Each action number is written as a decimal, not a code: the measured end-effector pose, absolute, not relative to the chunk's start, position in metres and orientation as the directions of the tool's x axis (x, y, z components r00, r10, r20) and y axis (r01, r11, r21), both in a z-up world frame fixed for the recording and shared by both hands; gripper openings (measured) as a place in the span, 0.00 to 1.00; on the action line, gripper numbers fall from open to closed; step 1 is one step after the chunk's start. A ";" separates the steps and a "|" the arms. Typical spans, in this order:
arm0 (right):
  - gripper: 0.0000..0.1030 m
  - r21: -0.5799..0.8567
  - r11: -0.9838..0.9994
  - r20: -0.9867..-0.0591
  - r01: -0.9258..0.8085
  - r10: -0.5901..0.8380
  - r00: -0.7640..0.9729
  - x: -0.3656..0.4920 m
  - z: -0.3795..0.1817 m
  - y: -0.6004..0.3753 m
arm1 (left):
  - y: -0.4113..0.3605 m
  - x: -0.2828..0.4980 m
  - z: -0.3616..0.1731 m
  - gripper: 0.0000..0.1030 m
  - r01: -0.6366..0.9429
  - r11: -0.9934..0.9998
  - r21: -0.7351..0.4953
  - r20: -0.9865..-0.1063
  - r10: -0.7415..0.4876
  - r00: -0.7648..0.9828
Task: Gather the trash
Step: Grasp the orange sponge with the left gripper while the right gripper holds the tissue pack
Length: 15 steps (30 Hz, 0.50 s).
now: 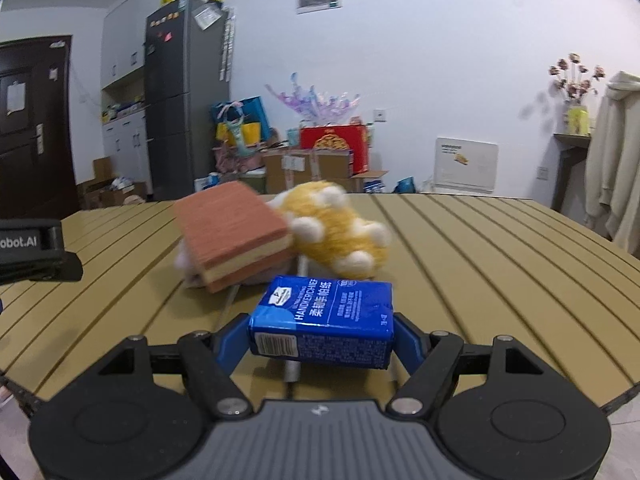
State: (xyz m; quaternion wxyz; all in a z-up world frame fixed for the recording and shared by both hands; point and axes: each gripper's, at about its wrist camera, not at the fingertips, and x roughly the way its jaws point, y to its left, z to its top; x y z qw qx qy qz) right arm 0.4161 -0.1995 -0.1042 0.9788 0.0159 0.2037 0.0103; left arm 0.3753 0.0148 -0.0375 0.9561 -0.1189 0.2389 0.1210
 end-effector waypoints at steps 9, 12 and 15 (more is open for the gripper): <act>0.72 0.081 0.996 -0.385 0.047 -0.012 0.923 0.426 -0.104 -0.242 | -0.061 0.400 -0.041 1.00 -0.121 0.991 -0.057 -0.477 0.079 0.875; 0.72 0.081 0.995 -0.369 0.057 -0.024 0.929 0.429 -0.104 -0.254 | -0.080 0.408 -0.045 1.00 -0.099 0.995 -0.033 -0.470 0.072 0.880; 0.72 0.084 0.994 -0.364 0.066 -0.031 0.931 0.432 -0.104 -0.263 | -0.091 0.419 -0.048 1.00 -0.097 0.995 -0.013 -0.464 0.079 0.882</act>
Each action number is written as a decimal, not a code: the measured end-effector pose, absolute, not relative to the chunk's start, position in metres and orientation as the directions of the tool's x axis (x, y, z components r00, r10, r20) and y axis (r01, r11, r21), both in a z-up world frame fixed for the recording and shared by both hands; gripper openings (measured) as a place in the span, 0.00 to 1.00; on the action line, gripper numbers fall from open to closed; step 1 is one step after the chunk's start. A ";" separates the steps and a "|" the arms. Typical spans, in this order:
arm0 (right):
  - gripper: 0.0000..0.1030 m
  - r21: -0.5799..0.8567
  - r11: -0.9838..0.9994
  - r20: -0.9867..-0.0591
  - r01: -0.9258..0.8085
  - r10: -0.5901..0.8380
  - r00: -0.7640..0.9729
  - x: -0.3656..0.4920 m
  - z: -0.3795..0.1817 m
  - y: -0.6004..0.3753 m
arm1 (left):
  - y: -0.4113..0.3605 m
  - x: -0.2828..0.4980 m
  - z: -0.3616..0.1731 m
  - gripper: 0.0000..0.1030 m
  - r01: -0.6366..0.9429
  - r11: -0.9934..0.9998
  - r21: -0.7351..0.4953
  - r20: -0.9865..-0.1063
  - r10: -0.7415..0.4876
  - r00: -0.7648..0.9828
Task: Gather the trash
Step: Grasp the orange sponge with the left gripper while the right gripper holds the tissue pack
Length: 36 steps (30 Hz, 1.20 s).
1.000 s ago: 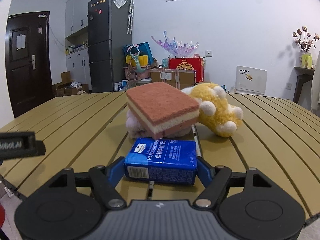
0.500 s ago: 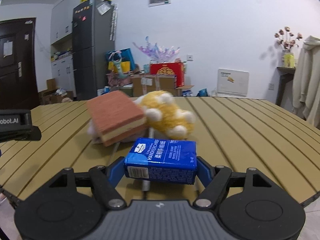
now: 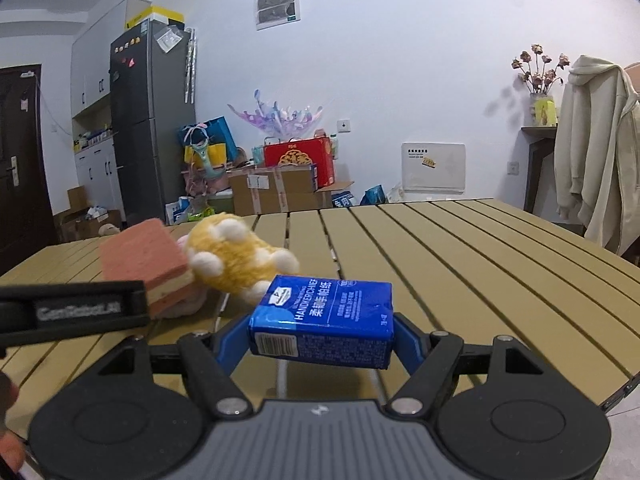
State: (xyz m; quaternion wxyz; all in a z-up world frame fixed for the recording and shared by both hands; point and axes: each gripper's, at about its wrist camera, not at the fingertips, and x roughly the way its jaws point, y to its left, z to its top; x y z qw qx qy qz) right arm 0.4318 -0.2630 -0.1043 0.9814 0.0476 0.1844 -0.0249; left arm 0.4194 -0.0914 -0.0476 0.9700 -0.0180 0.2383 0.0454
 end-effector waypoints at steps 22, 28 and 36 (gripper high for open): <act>0.72 0.042 0.998 -0.359 0.050 -0.032 0.933 0.438 -0.113 -0.263 | -0.090 0.482 -0.067 0.62 0.007 1.000 -0.024 -0.552 -0.019 0.833; 0.72 0.045 0.998 -0.357 0.052 -0.033 0.934 0.436 -0.114 -0.265 | -0.089 0.477 -0.068 0.54 0.005 1.000 0.002 -0.527 -0.004 0.850; 0.72 0.043 0.998 -0.356 0.043 -0.025 0.934 0.436 -0.114 -0.264 | -0.091 0.467 -0.059 0.53 -0.006 0.999 0.042 -0.484 0.025 0.875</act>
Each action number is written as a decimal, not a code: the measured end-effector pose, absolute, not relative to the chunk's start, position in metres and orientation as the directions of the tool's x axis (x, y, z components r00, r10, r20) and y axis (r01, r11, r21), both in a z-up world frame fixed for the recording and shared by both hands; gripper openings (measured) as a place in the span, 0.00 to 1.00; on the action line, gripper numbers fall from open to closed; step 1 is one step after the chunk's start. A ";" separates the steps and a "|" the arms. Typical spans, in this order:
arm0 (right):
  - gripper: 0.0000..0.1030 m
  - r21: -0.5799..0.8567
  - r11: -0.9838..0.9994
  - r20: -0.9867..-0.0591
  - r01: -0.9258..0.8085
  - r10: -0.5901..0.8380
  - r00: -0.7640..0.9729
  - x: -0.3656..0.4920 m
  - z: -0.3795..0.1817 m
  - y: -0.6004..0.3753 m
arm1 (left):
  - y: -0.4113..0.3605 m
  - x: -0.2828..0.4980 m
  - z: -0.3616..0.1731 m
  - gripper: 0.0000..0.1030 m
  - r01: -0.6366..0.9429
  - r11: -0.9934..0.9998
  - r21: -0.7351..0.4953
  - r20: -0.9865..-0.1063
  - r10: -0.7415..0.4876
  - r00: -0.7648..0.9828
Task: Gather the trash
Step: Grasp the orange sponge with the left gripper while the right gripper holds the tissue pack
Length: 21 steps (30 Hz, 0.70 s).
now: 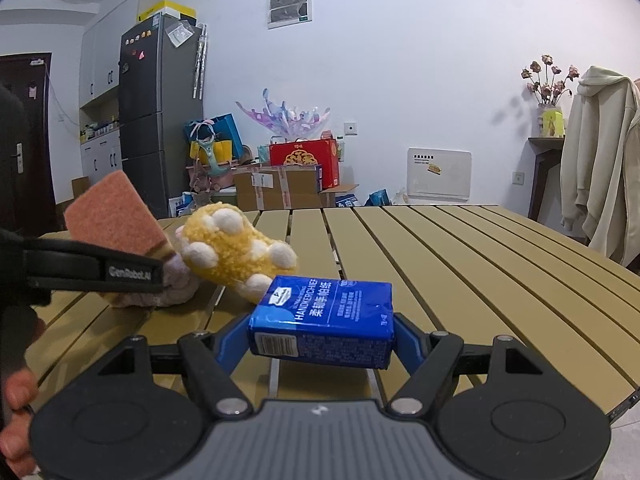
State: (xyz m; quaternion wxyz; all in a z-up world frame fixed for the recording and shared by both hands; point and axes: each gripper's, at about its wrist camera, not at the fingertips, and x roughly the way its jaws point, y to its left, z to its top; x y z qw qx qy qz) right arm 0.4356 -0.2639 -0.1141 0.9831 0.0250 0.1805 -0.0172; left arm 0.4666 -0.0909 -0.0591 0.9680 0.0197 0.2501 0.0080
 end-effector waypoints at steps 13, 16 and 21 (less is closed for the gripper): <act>0.72 0.044 0.999 -0.314 0.000 0.014 0.949 0.418 -0.097 -0.255 | -0.075 0.420 -0.039 0.53 -0.005 0.999 0.035 -0.451 0.020 0.892; 0.72 0.034 0.999 -0.299 -0.014 0.023 0.954 0.407 -0.089 -0.249 | -0.070 0.403 -0.031 0.53 -0.014 0.999 0.049 -0.433 0.034 0.901; 0.72 0.038 0.999 -0.295 -0.019 0.030 0.955 0.381 -0.082 -0.248 | -0.061 0.374 -0.021 0.53 -0.013 0.998 0.064 -0.416 0.039 0.908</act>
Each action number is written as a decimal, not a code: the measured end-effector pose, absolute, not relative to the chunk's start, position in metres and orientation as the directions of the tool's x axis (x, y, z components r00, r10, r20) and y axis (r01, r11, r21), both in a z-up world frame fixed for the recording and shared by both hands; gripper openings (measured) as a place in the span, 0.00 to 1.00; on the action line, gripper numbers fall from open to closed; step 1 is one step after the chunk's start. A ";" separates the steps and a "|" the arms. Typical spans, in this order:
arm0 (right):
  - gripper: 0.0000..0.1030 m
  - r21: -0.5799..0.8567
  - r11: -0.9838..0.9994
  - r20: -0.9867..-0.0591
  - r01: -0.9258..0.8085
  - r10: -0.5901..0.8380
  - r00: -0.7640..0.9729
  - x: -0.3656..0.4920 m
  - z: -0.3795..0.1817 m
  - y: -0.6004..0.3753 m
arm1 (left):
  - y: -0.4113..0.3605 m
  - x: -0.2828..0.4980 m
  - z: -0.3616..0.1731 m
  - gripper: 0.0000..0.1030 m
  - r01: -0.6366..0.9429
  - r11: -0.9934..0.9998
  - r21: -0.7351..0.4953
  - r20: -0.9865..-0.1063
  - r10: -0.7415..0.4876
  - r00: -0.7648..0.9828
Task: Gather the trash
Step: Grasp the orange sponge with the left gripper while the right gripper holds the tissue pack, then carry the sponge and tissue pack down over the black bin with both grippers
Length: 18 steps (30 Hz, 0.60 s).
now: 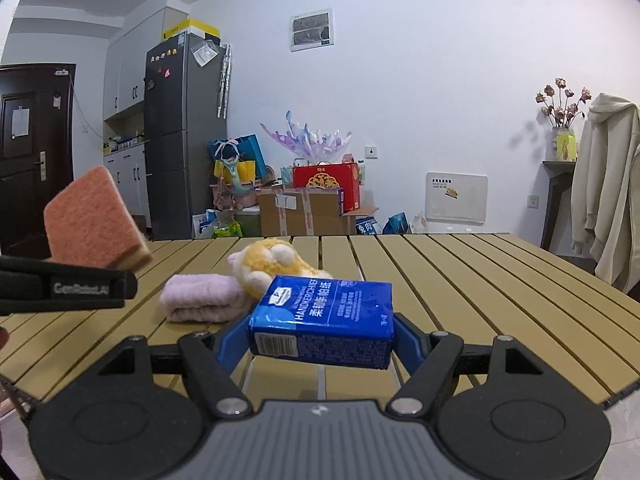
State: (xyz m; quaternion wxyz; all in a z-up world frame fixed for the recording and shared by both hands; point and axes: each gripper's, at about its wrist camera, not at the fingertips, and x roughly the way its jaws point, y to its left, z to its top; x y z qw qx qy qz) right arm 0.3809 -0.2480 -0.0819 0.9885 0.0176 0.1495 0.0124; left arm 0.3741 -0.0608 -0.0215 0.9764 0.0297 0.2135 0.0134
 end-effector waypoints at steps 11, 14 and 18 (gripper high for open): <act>0.72 0.018 1.000 -0.318 -0.025 0.030 0.948 0.319 -0.074 -0.246 | -0.044 0.311 -0.002 0.53 -0.017 0.995 0.098 -0.406 0.056 0.912; 0.72 0.008 0.999 -0.317 -0.032 0.033 0.948 0.301 -0.071 -0.244 | -0.042 0.294 0.003 0.53 -0.016 0.994 0.107 -0.403 0.058 0.914; 0.72 -0.011 0.999 -0.319 -0.048 0.043 0.947 0.277 -0.070 -0.239 | -0.037 0.271 0.007 0.53 -0.016 0.993 0.117 -0.405 0.062 0.912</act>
